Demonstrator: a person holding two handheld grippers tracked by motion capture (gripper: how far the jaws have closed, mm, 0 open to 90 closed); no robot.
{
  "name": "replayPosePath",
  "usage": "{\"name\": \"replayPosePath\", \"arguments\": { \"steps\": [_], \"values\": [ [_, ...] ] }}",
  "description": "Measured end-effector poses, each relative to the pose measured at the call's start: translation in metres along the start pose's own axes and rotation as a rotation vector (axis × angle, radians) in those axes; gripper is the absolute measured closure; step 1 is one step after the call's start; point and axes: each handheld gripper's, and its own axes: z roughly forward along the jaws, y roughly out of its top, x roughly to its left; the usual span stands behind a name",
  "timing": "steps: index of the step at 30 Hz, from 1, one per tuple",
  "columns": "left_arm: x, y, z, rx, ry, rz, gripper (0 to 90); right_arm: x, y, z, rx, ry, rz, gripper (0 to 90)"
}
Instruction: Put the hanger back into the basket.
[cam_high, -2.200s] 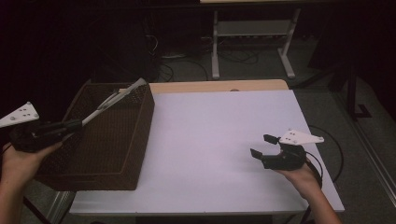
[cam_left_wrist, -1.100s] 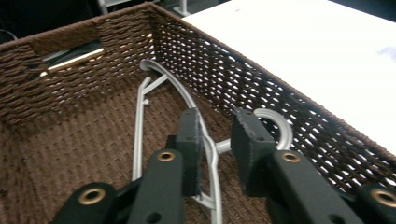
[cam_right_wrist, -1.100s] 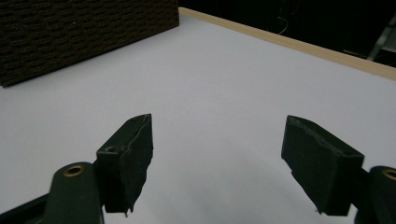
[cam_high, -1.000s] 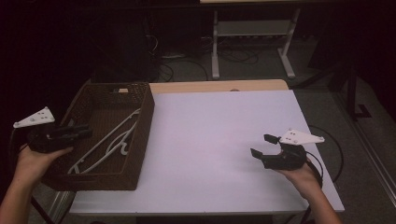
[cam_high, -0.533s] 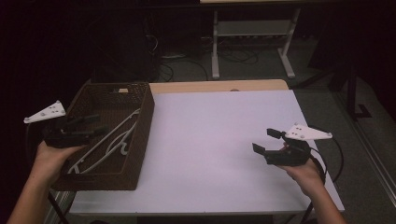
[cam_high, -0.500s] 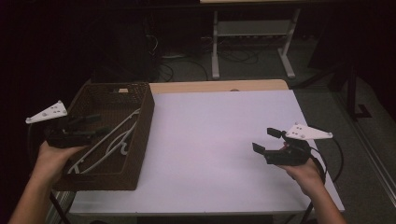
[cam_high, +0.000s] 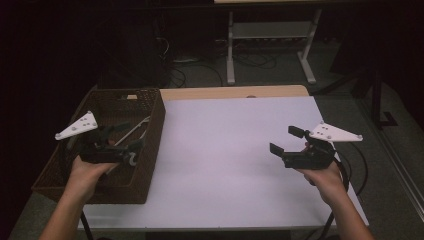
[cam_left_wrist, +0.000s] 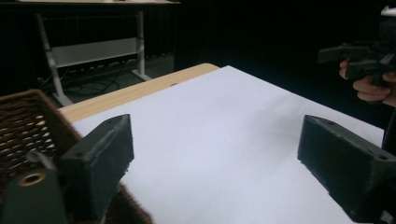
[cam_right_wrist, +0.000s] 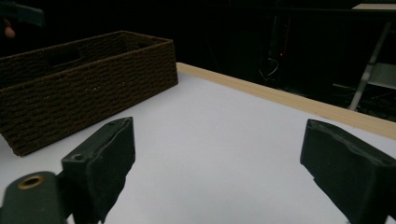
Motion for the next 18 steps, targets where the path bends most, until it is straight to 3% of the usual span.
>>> {"name": "replayPosePath", "arguments": {
  "steps": [8, 18],
  "values": [
    [-0.011, -0.009, 0.017, -0.048, -0.021, -0.005, 2.8, 0.001, 0.012, -0.001, -0.033, 0.007, 0.022, 1.3],
    [-0.016, -0.017, 0.03, -0.051, -0.023, 0.001, 2.0, 0.008, 0.027, 0.0, -0.07, 0.032, 0.011, 0.6]
  ]
}}
